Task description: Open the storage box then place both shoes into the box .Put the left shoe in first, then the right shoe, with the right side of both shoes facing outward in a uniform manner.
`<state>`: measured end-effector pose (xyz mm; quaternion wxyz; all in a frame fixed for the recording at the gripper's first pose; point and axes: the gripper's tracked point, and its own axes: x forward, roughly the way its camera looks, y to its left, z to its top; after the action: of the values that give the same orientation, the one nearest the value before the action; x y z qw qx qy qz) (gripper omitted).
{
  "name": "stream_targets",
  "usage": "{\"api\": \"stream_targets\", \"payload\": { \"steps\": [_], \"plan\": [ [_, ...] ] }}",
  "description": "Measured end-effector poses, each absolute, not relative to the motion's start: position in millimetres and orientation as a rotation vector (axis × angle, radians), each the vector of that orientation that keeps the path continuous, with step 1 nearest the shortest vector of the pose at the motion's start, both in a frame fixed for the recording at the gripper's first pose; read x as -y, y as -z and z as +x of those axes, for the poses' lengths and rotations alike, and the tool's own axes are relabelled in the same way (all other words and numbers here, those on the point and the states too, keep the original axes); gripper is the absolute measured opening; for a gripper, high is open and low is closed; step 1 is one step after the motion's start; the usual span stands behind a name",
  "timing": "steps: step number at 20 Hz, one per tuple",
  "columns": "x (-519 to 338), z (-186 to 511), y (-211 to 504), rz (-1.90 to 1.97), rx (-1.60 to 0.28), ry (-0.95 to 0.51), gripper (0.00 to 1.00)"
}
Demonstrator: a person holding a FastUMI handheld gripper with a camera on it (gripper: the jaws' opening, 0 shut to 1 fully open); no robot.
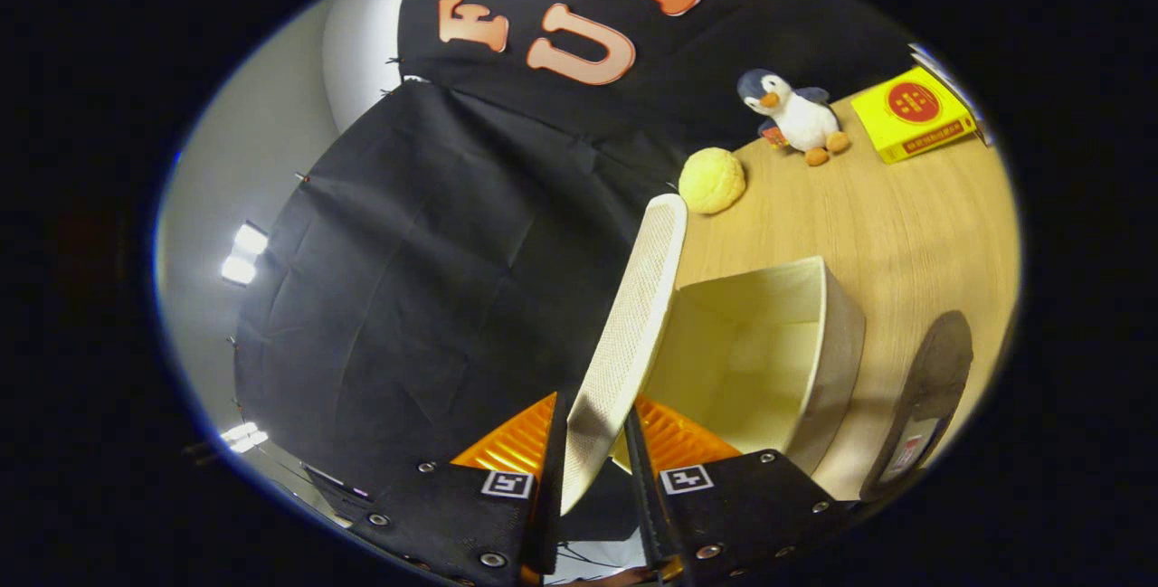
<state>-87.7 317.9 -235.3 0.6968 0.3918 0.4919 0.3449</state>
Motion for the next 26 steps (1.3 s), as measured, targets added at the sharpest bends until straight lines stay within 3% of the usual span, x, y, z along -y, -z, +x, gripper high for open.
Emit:
{"api": "stream_targets", "payload": {
  "steps": [7, 15, 23, 24, 26],
  "plan": [
    [-392.0, -72.1, 214.4, 0.906, -1.096, -0.843, 0.20],
    [-483.0, -83.3, 218.0, 0.821, -1.159, -0.908, 0.22],
    [-558.6, -92.2, 257.8, 0.691, -1.239, -0.879, 0.22],
    [-563.7, -93.9, 261.6, 0.696, -1.250, -0.872, 0.23],
    [-563.3, -93.1, 264.4, 0.697, -1.261, -0.863, 0.41]
  ]
}}
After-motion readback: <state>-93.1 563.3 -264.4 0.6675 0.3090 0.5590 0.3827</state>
